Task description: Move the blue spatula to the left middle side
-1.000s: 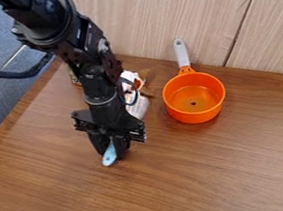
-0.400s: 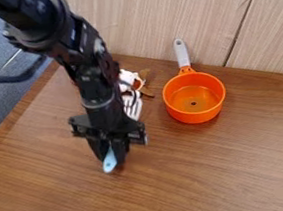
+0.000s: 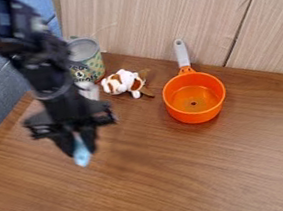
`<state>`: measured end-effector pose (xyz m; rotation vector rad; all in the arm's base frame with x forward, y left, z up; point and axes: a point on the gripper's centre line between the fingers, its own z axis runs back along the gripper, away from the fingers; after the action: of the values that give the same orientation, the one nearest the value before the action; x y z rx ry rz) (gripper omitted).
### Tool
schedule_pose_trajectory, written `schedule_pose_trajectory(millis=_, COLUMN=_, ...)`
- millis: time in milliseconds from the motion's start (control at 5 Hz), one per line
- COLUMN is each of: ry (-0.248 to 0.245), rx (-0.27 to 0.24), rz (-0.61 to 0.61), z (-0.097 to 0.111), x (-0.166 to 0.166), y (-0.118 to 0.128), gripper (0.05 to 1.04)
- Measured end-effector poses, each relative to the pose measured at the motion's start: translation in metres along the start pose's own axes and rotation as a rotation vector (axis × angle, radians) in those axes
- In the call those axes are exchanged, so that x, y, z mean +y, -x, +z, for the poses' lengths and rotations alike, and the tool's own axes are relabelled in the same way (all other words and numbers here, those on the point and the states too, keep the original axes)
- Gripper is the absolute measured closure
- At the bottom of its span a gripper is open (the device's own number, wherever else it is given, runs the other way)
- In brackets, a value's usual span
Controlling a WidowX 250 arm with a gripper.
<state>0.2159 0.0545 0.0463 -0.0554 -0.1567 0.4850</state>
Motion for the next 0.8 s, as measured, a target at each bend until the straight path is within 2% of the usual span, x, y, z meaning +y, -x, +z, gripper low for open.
schedule_pose_trajectory(millis=200, ry=-0.032, rx=0.003, rz=0.065, z=0.004, x=0.026, y=-0.005, gripper=0.755)
schedule_pose_trajectory(millis=400, ry=-0.091, rx=0.058, rz=0.093, z=-0.006, x=0.058, y=-0.022, gripper=0.755)
schedule_pose_trajectory(millis=600, ry=-0.124, rx=0.090, rz=0.059, z=-0.019, x=0.082, y=-0.038, gripper=0.755)
schedule_pose_trajectory(millis=800, ry=-0.140, rx=0.097, rz=0.024, z=-0.026, x=0.095, y=-0.049, gripper=0.755)
